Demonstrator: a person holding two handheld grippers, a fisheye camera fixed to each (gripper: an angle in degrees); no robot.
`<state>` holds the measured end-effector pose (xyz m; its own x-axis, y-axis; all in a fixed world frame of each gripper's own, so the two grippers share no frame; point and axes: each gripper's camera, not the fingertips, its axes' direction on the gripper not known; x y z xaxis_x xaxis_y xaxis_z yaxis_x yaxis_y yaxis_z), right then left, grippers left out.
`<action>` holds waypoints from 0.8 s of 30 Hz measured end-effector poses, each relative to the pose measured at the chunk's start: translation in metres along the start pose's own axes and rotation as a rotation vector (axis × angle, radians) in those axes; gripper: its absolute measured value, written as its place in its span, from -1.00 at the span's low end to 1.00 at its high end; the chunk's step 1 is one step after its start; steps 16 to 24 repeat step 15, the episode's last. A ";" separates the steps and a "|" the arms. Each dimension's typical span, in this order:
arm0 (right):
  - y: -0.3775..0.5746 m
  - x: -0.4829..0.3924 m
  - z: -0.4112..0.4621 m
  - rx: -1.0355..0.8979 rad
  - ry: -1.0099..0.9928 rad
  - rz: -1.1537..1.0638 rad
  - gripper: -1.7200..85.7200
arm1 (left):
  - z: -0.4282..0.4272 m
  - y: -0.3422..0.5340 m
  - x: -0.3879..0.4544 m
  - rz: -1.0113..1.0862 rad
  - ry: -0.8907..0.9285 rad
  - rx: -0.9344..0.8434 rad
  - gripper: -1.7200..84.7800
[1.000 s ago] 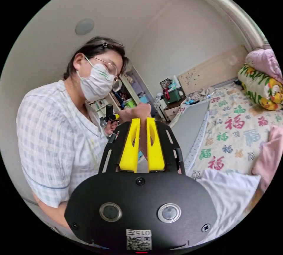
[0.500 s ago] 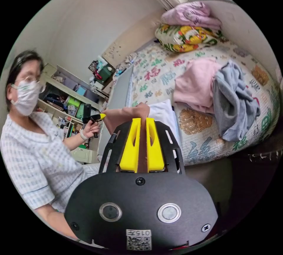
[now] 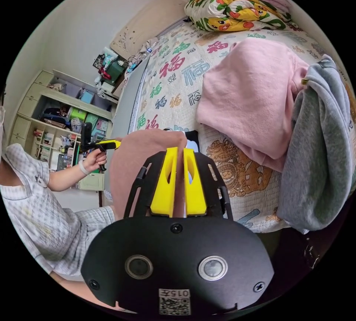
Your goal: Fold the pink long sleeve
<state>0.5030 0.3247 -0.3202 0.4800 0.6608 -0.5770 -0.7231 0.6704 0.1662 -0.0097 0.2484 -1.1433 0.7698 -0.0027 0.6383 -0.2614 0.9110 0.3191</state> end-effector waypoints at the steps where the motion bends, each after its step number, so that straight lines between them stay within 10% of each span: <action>1: -0.004 0.007 0.000 -0.016 0.005 -0.013 -0.82 | -0.006 0.002 -0.004 -0.003 0.006 0.007 -0.88; 10: -0.098 0.171 -0.004 -0.071 -0.114 0.373 -0.68 | -0.142 0.076 -0.019 0.199 0.563 0.209 -0.71; 24: -0.175 0.273 0.086 -0.152 0.031 0.650 -0.64 | -0.148 0.097 0.040 0.370 0.475 0.173 -0.61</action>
